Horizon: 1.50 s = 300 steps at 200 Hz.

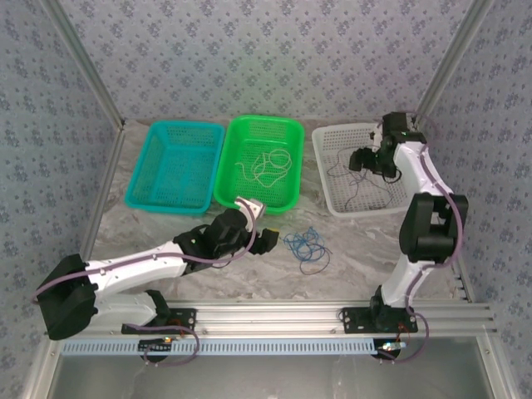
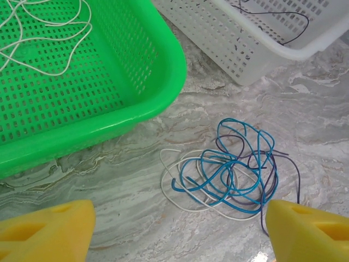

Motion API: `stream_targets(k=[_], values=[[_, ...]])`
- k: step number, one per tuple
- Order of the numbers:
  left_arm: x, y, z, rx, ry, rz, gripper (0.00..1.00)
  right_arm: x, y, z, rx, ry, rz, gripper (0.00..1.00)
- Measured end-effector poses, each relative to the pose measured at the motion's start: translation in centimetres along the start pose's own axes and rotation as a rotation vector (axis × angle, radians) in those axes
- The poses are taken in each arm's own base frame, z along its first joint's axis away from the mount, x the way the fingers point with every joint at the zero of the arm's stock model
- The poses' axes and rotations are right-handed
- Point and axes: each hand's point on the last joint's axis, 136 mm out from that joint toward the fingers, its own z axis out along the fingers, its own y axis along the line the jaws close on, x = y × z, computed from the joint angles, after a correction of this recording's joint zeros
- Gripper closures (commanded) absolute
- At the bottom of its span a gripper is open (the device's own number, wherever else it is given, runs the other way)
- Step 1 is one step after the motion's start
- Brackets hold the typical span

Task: Untangle the cables

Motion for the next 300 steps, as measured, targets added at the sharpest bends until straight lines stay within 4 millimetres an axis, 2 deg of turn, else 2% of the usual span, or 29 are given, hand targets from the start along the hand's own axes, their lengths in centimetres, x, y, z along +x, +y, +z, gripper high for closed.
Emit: stream_targets(k=[13,23,37,52,68,95,112,118,139,162,191,230,257,266,278,300], values=[[-0.1,0.0,0.0,0.001,-0.001,-0.006,0.18,0.5,-0.7,1.6,0.083,0.057,-0.043,0.22],[-0.2,-0.1,0.0,0.001,-0.003,-0.009,0.18,1.3,-0.5,2.5,0.114,0.096,-0.081,0.19],[-0.5,0.0,-0.1,0.000,-0.008,-0.012,0.18,2.4,0.5,3.2,0.096,0.127,-0.110,0.11],[-0.9,-0.1,-0.1,0.002,-0.015,-0.014,0.18,3.0,1.9,3.1,0.005,0.130,-0.112,0.00],[-1.2,-0.2,-0.2,0.005,-0.019,-0.016,0.18,3.2,3.4,2.1,-0.158,0.116,-0.071,0.00],[-1.2,-0.1,-0.1,0.005,-0.018,-0.018,0.18,1.5,4.4,-0.4,-0.394,0.048,0.006,0.06],[-1.0,-0.2,0.2,0.007,-0.009,-0.017,0.18,0.7,5.0,-1.6,-0.524,0.015,0.055,0.19],[-1.0,-0.2,0.2,0.010,-0.006,-0.017,0.18,0.7,5.3,-1.9,-0.565,0.011,0.073,0.20],[-1.2,-0.5,0.4,0.020,-0.004,-0.017,0.18,1.2,5.4,-2.0,-0.577,0.030,0.079,0.15],[-2.1,-1.0,0.3,0.033,-0.028,-0.008,0.18,2.3,6.5,-1.8,-0.504,0.055,0.009,0.14],[-4.5,-1.6,-0.1,0.049,-0.077,0.036,0.17,3.7,7.2,-2.9,-0.359,0.017,-0.095,0.04],[-8.9,-2.2,-0.1,0.093,-0.147,0.063,0.18,4.3,5.0,-5.0,-0.124,-0.113,-0.171,0.02],[-12.4,-2.2,0.6,0.146,-0.185,0.108,0.24,5.2,3.7,-6.0,-0.027,-0.192,-0.190,0.01],[-13.5,-2.6,0.9,0.182,-0.195,0.144,0.29,5.7,3.5,-6.1,-0.001,-0.216,-0.207,0.01],[-15.4,-3.4,1.6,0.238,-0.214,0.204,0.37,6.1,4.0,-6.2,0.014,-0.239,-0.243,0.00],[-17.6,-5.0,3.0,0.342,-0.232,0.297,0.45,6.4,5.6,-6.1,0.006,-0.266,-0.325,0.00]])
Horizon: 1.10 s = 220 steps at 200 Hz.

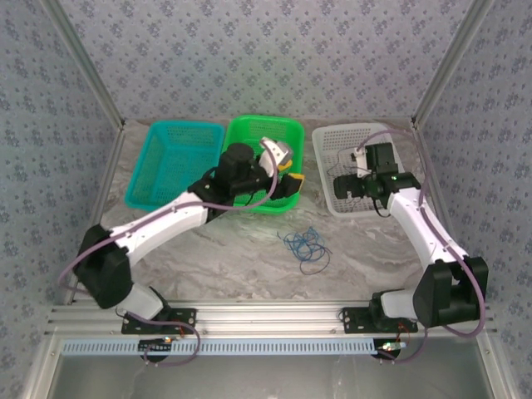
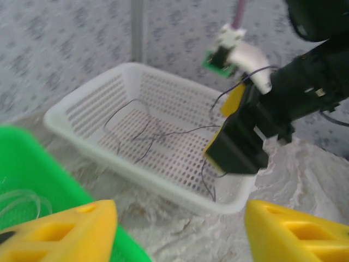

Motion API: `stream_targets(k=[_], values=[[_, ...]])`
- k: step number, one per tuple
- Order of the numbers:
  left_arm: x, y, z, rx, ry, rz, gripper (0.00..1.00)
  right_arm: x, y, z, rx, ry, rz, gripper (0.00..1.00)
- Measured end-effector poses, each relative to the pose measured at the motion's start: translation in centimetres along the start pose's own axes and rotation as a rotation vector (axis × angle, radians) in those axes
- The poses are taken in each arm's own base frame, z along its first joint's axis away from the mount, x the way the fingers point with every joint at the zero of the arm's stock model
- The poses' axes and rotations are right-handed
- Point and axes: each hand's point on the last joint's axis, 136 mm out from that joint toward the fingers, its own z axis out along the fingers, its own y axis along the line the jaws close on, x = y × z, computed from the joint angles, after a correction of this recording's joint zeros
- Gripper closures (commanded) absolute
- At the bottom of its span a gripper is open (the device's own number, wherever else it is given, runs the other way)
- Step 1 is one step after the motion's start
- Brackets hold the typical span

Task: Untangle the cables

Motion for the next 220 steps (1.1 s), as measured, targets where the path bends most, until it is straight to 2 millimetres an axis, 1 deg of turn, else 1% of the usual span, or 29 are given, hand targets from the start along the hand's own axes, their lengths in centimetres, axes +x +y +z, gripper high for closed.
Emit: stream_targets(k=[21,41,67,97,105,118,132,146,149,150,158,174,195,200,202,203,220], values=[[-0.8,-0.9,2.2,0.131,-0.004,0.056,0.47,-0.1,1.2,0.1,-0.038,-0.009,-0.048,0.00],[-0.3,-1.8,3.9,0.238,0.007,0.099,0.47,-0.3,1.9,-0.1,-0.080,-0.019,-0.077,0.00],[0.8,-3.0,4.8,0.355,0.036,0.144,0.47,-0.4,2.9,-0.5,-0.137,-0.035,-0.117,0.00],[0.3,-3.8,5.3,0.448,0.026,0.193,0.47,-0.4,4.2,-1.0,-0.227,-0.047,-0.155,0.00],[0.2,-3.5,5.2,0.456,0.017,0.193,0.47,-0.3,4.3,-1.1,-0.248,-0.046,-0.156,0.00],[-0.3,-2.5,5.0,0.456,-0.006,0.181,0.46,0.0,4.2,-1.3,-0.280,-0.039,-0.145,0.00],[-1.1,-0.3,4.8,0.430,-0.050,0.154,0.45,0.0,3.9,-1.8,-0.314,-0.043,-0.119,0.00],[-1.2,1.9,4.8,0.406,-0.073,0.120,0.45,-0.4,3.4,-2.5,-0.346,-0.066,-0.084,0.00],[-1.1,2.1,4.9,0.404,-0.074,0.117,0.45,-0.5,3.3,-2.7,-0.350,-0.071,-0.081,0.00],[-1.0,2.5,5.0,0.398,-0.075,0.113,0.45,-0.6,3.2,-2.8,-0.354,-0.076,-0.075,0.00],[-0.5,3.4,5.3,0.392,-0.075,0.095,0.44,-1.0,3.0,-3.3,-0.368,-0.094,-0.057,0.00],[1.1,4.1,6.5,0.405,-0.062,0.051,0.44,-1.9,2.7,-4.6,-0.393,-0.136,-0.032,0.00],[3.7,3.7,8.4,0.440,-0.045,-0.008,0.42,-2.8,2.9,-6.0,-0.428,-0.179,-0.015,0.00],[4.5,3.5,8.9,0.450,-0.037,-0.026,0.41,-2.9,3.0,-6.2,-0.436,-0.184,-0.009,0.00],[4.5,3.5,8.9,0.450,-0.037,-0.026,0.40,-2.9,3.0,-6.2,-0.438,-0.185,-0.009,0.00],[4.9,3.4,9.1,0.455,-0.035,-0.033,0.40,-2.9,3.0,-6.3,-0.441,-0.186,-0.007,0.00],[6.6,2.7,10.2,0.475,-0.024,-0.059,0.38,-3.1,3.2,-6.6,-0.470,-0.191,0.020,0.00]])
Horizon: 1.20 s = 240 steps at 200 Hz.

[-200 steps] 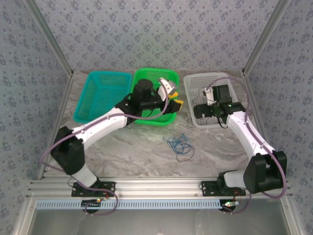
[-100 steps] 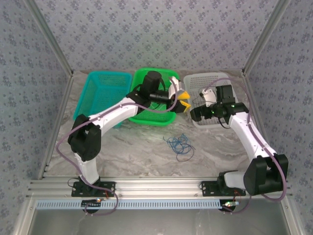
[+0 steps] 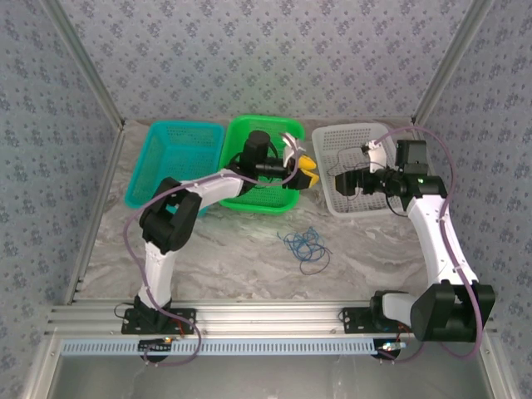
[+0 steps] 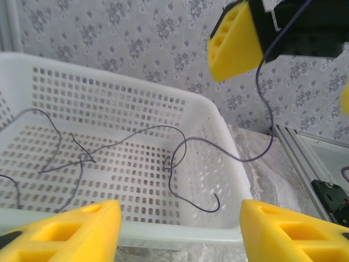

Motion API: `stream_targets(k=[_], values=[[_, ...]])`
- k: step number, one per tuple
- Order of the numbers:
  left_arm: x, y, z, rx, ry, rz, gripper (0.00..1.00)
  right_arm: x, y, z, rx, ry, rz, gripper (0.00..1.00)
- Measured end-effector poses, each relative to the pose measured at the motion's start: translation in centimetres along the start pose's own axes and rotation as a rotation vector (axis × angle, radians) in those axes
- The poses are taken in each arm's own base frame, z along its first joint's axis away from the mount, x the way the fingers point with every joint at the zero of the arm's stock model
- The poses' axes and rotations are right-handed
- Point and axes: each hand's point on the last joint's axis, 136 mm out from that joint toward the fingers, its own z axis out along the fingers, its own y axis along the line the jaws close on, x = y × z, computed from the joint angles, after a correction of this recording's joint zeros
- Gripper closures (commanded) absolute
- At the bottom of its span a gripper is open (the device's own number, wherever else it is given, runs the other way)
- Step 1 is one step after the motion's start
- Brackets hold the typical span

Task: Untangle the cables

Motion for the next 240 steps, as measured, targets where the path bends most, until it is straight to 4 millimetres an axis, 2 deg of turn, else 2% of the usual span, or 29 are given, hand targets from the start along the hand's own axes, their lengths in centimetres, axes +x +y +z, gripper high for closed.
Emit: stream_targets(k=[24,83,131,168,240], values=[[1.0,-0.8,1.4,0.027,0.003,0.003,0.36,-0.4,-0.2,-0.4,-0.018,-0.021,0.062,0.00],[-0.2,-4.6,4.4,0.090,-0.047,0.100,0.32,-1.1,-0.3,-0.9,-0.044,-0.048,0.172,0.00],[-0.1,-7.2,6.8,0.113,-0.073,0.157,0.30,-1.7,-0.1,-1.1,-0.075,-0.071,0.231,0.00],[0.5,-7.2,8.1,0.090,-0.099,0.172,0.27,-2.5,0.4,-1.3,-0.116,-0.098,0.265,0.00],[-0.6,-6.0,10.3,-0.002,-0.164,0.193,0.25,-2.8,0.8,-1.4,-0.142,-0.105,0.313,0.01]])
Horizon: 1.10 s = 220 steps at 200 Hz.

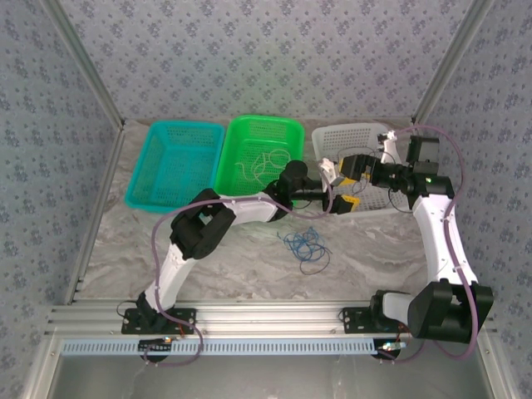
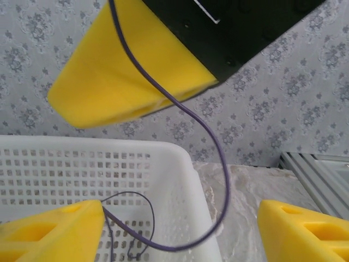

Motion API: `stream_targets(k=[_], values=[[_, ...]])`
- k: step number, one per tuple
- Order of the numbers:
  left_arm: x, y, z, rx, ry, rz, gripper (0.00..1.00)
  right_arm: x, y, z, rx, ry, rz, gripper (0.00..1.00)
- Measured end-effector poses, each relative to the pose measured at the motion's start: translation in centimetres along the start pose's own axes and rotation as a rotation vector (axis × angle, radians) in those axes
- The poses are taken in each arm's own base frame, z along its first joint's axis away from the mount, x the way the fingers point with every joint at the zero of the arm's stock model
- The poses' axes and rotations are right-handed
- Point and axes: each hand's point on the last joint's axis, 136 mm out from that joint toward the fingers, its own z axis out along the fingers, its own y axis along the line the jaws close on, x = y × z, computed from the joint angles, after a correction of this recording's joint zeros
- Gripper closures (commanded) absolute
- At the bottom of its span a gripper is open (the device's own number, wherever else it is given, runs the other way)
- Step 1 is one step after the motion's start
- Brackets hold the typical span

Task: Untangle the cables

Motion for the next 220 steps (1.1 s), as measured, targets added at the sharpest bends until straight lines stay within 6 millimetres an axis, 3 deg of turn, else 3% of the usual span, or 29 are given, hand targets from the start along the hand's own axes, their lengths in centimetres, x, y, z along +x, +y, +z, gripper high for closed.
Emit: stream_targets(k=[31,51,71,94,106,150,179,220], values=[[-0.3,0.3,0.3,-0.024,-0.012,0.001,0.28,-0.3,0.0,-0.1,-0.002,-0.012,0.007,0.01],[-0.4,0.3,0.5,-0.032,-0.010,0.006,0.39,-0.4,-0.1,0.0,-0.005,-0.014,0.016,0.01],[-0.4,0.1,0.9,-0.032,-0.006,0.012,0.56,-0.4,-0.1,0.1,-0.008,-0.010,0.024,0.01],[-0.4,-0.5,1.2,-0.025,-0.008,0.020,0.89,-0.3,-0.1,0.2,-0.015,-0.006,0.035,0.01],[-0.4,-0.4,1.3,-0.032,-0.009,0.019,0.99,-0.3,-0.2,0.2,-0.014,-0.005,0.041,0.01],[-0.3,0.7,1.2,-0.095,-0.009,-0.009,1.00,-0.7,-1.6,-0.6,0.049,-0.011,0.082,0.00],[-0.7,4.1,0.1,-0.184,-0.020,-0.093,1.00,-0.2,-4.5,-1.3,0.141,0.003,0.165,0.00],[-1.0,13.1,-1.4,-0.330,-0.015,-0.234,1.00,2.1,-6.9,-0.9,0.170,0.068,0.279,0.00]])
